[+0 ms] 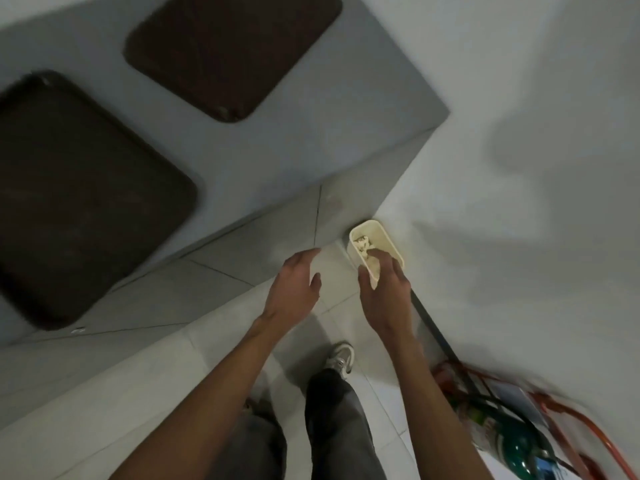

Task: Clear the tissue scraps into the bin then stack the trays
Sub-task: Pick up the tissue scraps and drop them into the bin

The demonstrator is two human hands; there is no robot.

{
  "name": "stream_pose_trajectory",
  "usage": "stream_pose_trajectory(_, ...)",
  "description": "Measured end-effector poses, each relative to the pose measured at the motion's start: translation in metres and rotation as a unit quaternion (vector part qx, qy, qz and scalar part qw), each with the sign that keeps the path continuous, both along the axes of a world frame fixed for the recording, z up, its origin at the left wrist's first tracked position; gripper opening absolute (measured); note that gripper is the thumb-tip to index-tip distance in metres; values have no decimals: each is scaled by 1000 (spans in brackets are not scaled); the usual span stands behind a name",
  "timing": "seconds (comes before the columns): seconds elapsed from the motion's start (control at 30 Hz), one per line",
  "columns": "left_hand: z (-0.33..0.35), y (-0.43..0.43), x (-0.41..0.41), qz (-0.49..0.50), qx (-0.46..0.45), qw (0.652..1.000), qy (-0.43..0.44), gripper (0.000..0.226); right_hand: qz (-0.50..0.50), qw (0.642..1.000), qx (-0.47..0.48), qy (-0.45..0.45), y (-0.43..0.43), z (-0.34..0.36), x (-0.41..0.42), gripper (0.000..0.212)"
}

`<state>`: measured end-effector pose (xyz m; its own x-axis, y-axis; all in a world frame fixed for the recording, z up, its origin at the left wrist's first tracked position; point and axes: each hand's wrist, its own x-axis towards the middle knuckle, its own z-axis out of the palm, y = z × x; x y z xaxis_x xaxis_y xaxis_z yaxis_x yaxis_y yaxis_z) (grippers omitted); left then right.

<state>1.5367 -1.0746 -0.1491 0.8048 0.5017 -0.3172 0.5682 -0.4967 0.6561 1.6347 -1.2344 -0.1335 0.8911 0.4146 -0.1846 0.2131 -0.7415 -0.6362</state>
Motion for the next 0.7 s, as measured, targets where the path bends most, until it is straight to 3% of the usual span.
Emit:
stream_pose_trajectory(0.33, 144, 59, -225, 125, 19, 989, -77, 50, 94, 994, 27, -46, 60, 132, -165, 34)
stream_pose_trajectory(0.7, 196, 138, -376, 285, 58, 949, -118, 42, 198, 977, 74, -35, 167, 182, -285, 32)
